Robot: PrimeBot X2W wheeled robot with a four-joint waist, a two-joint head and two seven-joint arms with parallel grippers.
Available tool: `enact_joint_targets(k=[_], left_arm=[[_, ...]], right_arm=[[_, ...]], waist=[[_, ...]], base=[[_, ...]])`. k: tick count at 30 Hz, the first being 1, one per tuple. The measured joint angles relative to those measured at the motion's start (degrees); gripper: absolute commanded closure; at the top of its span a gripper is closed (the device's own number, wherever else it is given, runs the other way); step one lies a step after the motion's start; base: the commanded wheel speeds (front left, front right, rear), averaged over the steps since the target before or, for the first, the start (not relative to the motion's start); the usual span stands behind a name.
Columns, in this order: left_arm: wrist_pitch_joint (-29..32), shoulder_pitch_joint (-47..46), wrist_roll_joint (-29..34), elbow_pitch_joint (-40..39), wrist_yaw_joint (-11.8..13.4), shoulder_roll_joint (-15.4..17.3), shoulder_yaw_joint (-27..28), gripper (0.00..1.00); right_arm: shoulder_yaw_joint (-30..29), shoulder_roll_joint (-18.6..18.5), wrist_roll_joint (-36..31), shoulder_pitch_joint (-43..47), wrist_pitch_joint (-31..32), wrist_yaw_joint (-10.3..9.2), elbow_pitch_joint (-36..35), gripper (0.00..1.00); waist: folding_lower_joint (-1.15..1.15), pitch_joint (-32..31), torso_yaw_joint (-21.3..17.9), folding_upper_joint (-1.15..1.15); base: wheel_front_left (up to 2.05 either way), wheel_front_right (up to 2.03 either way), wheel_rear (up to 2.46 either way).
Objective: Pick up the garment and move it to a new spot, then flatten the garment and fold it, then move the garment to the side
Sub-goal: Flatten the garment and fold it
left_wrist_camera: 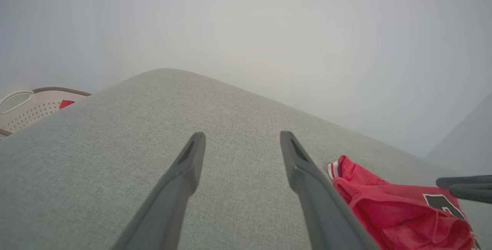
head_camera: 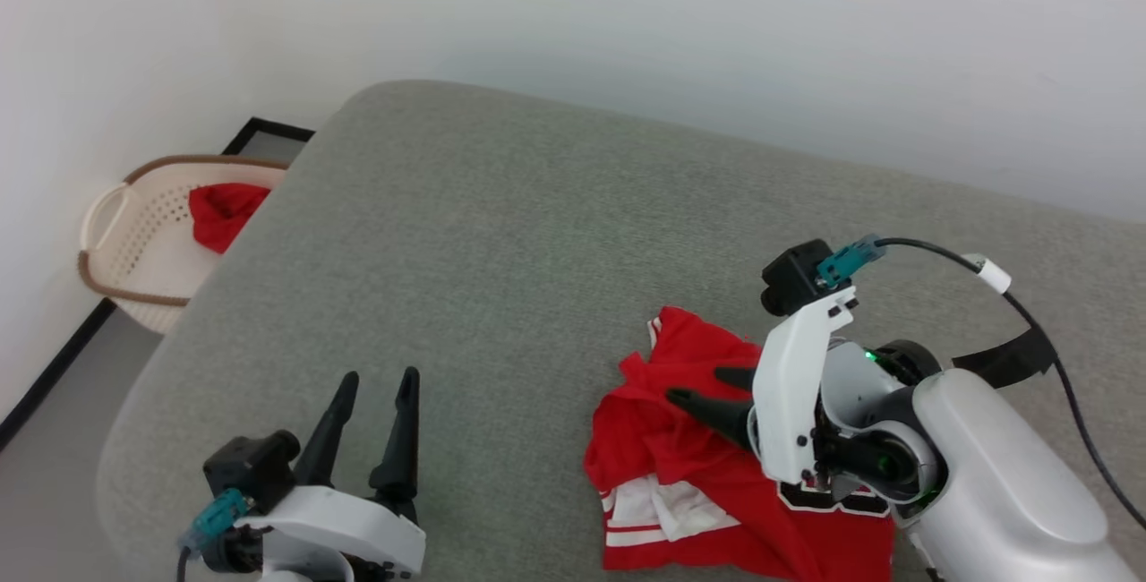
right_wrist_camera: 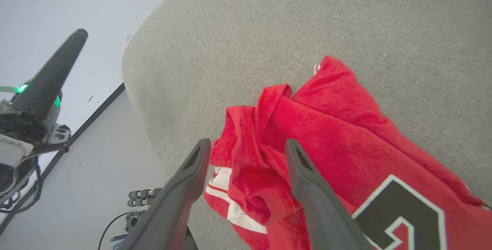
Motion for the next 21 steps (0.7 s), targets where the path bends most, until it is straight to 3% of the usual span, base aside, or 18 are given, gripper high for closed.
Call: enact_joint_targets(k=[9,21], left_arm=[[0.0,0.6,0.7,-0.6,-0.2,1.0,1.5,0.0],[0.0,2.2,1.9,-2.1,-0.2,2.8,3.7,0.0]], right_arm=[[-0.7,-5.8,0.7,0.7,-4.9,0.0,-6.0,0.0],[-7.3,-13.2,1.2,8.5,-15.6,0.0,-10.1,0.0]], waist=[[0.0,-0.2,-4.1,0.0],[0.0,-0.8,-11.2,0.0]], base=[[0.0,0.0,0.0],[0.0,0.0,0.0]])
